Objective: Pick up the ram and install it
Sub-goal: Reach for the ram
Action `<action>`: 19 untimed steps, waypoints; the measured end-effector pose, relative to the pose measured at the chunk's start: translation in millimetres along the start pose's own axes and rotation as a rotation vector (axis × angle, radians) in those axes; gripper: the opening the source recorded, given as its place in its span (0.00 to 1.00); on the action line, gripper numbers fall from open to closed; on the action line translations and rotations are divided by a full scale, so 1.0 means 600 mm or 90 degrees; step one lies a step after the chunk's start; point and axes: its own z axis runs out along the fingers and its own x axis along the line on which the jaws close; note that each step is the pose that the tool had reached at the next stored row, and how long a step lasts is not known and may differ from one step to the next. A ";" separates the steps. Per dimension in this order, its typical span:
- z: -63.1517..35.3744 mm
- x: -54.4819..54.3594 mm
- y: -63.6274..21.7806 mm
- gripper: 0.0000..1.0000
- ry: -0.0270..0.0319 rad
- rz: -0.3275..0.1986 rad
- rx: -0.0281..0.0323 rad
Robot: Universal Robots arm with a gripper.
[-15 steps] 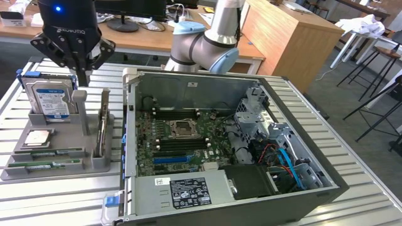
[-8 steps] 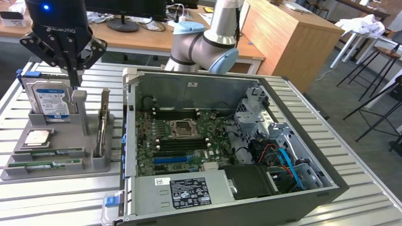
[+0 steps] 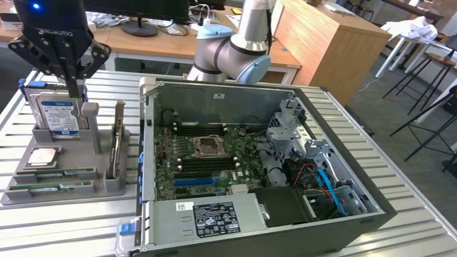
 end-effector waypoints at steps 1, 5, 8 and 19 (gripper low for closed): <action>0.000 0.005 0.000 0.10 0.0001 0.000 0.0000; 0.000 0.024 -0.002 0.10 0.0000 0.000 0.0000; 0.000 0.036 -0.003 0.10 0.0000 0.000 0.0000; 0.000 0.072 -0.006 0.10 0.0000 0.000 -0.0001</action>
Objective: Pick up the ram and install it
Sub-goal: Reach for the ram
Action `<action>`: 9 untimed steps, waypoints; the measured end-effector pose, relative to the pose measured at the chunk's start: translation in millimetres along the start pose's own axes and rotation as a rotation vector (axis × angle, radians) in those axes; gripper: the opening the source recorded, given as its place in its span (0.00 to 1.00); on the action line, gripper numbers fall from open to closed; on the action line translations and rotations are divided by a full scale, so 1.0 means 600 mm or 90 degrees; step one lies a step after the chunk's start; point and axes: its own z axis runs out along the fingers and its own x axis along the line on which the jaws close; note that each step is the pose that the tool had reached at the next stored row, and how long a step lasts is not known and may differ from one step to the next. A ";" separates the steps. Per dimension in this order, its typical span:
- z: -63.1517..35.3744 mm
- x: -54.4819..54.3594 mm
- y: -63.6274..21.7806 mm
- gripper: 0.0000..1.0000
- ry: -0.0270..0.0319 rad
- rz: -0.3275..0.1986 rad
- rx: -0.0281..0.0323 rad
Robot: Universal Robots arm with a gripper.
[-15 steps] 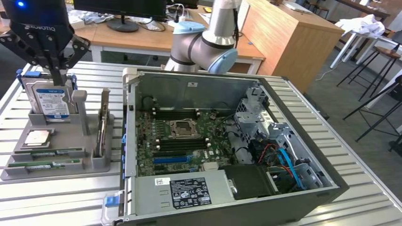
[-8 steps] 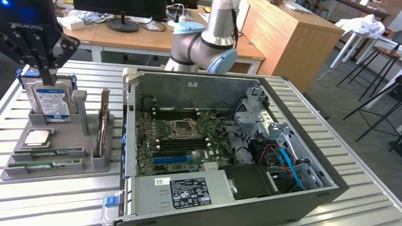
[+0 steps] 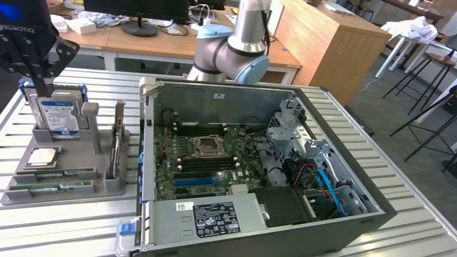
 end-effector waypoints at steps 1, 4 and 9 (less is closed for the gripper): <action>0.000 0.003 0.000 0.10 0.0000 0.000 0.0000; 0.000 0.006 -0.001 0.10 0.0000 0.000 0.0000; 0.000 0.006 0.000 0.10 0.0000 0.000 0.0000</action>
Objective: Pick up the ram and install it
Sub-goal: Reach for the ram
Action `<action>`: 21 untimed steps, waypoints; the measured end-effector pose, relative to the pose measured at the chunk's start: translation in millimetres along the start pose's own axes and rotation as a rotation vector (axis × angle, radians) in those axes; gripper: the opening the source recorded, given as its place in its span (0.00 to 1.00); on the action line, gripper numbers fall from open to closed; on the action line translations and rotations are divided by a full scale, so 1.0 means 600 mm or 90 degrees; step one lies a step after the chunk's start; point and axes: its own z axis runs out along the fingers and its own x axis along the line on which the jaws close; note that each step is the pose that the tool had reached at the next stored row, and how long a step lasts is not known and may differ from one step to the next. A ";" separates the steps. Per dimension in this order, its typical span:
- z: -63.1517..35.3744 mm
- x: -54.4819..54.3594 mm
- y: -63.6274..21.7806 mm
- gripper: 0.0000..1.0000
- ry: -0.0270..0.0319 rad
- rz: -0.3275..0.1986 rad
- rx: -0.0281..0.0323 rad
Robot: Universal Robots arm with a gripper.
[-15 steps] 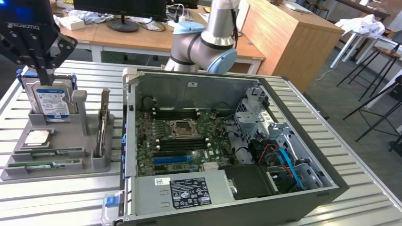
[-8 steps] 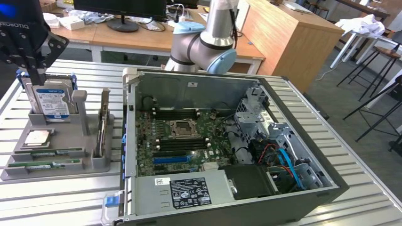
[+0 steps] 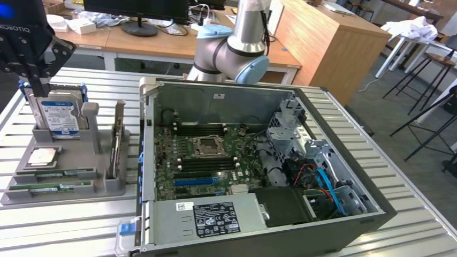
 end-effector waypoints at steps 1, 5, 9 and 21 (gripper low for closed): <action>0.000 0.000 0.000 0.10 0.0000 0.000 0.0000; 0.000 0.000 -0.002 0.10 0.0000 0.000 0.0000; 0.000 -0.001 -0.013 0.10 0.0000 0.000 0.0000; -0.002 -0.003 -0.043 0.10 0.0000 0.000 0.0000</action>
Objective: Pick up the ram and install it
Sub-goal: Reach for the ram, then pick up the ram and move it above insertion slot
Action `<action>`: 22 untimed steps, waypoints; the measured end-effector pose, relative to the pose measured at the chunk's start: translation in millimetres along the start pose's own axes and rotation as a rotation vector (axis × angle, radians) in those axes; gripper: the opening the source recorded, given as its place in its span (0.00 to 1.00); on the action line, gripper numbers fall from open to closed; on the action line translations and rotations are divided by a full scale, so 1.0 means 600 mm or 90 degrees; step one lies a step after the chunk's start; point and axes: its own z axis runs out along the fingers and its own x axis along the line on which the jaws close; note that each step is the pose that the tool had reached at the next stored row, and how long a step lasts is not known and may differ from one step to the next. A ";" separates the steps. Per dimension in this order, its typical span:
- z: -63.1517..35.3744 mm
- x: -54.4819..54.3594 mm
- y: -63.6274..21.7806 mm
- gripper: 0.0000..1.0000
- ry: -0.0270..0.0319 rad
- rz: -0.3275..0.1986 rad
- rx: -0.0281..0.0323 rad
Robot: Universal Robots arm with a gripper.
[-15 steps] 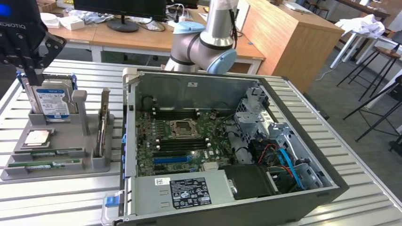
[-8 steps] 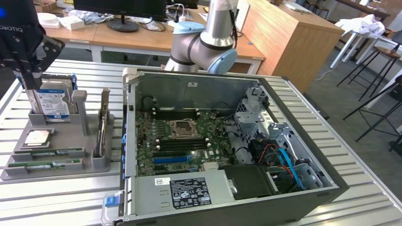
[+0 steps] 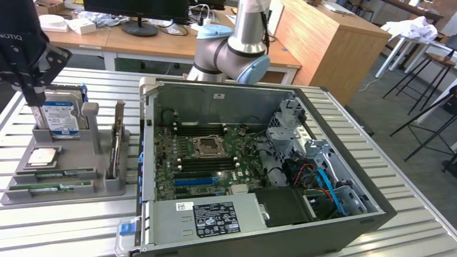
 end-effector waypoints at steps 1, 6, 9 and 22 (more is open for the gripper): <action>0.000 0.000 -0.002 0.10 0.0000 0.000 0.0000; 0.000 -0.001 -0.010 0.10 0.0000 0.000 0.0000; 0.000 -0.001 -0.010 0.10 0.0000 0.000 0.0000; 0.000 -0.001 -0.010 0.10 0.0004 -0.007 -0.0001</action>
